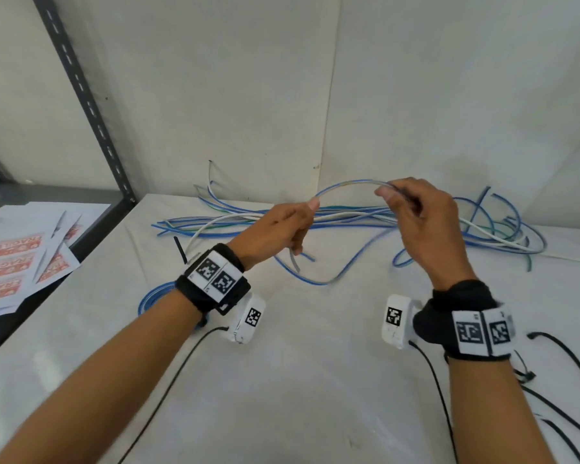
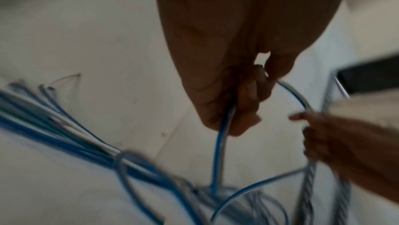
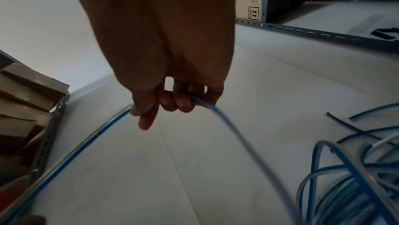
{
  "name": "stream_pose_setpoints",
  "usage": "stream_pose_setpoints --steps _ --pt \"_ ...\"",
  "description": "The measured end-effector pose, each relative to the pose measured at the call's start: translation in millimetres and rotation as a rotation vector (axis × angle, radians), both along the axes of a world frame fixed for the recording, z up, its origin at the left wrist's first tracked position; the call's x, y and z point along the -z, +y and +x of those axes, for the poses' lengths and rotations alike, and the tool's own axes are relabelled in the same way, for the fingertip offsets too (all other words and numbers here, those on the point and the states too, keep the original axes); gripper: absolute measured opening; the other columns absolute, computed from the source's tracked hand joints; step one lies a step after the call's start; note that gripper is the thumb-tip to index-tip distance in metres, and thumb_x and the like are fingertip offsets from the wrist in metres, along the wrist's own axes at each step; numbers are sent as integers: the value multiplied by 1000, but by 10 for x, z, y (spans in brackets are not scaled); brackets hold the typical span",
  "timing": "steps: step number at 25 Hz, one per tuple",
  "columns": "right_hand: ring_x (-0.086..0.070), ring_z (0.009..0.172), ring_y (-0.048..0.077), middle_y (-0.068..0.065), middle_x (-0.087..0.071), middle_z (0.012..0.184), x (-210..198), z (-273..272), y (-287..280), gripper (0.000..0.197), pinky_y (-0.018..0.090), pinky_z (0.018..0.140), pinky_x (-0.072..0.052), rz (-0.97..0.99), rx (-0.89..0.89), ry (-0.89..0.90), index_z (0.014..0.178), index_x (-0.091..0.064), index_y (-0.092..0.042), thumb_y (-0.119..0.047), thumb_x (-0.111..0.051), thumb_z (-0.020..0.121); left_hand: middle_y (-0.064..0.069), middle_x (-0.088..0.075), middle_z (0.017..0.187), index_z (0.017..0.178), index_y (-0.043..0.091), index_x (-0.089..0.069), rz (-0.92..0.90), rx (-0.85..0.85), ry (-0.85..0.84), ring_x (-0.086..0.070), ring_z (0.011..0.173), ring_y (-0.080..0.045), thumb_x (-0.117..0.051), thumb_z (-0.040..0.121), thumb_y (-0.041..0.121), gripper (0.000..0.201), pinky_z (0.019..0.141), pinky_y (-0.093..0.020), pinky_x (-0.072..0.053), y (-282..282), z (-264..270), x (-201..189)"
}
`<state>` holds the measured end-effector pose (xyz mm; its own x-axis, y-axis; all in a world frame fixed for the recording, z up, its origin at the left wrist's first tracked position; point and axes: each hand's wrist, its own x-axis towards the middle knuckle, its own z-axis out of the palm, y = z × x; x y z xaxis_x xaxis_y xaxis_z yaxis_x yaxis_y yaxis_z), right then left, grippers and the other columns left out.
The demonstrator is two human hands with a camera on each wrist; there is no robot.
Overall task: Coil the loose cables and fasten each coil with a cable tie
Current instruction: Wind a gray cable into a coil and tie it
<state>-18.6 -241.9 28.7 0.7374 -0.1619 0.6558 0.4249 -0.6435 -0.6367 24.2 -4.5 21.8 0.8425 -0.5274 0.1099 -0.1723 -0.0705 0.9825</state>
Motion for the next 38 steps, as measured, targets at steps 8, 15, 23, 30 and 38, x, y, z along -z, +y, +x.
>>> stream_pose_setpoints --steps 8,15,23,30,38 --pt "-38 53 7 -9 -51 61 108 19 552 26 23 51 -30 383 -313 226 108 -69 -12 -26 -47 108 6 -11 55 58 22 -29 -1090 -143 373 -11 46 -11 -35 109 39 54 43 -22 -21 -143 62 -143" --pt "-43 55 7 -1 -67 72 172 -29 849 9 19 53 -37 596 -318 177 94 -74 -11 -18 -69 96 4 -23 52 66 19 -32 -1208 -268 442 -25 45 -12 -36 109 28 45 50 -23 -39 -257 -80 -83" --pt "-38 50 1 -15 -47 54 30 -108 416 19 12 52 -32 295 -303 383 79 -72 -12 -23 -70 95 1 -37 55 86 4 -58 -280 -261 185 -39 47 -16 -29 100 9 33 63 -34 -54 -65 -48 -27" --pt "-57 60 -1 -15 -67 64 52 -96 459 12 15 67 -44 230 -307 345 84 -77 -11 -18 -73 93 -7 -63 88 108 0 -65 -150 -30 139 -59 73 -15 -46 107 34 39 66 -26 -51 -146 -118 85" --pt "-61 68 -3 -10 -74 79 41 -79 475 13 10 61 -43 431 -213 212 95 -76 -14 -23 -67 96 -1 -11 69 68 20 -35 -308 -147 235 -9 57 -14 -45 107 40 45 50 -26 -11 -89 -99 1"
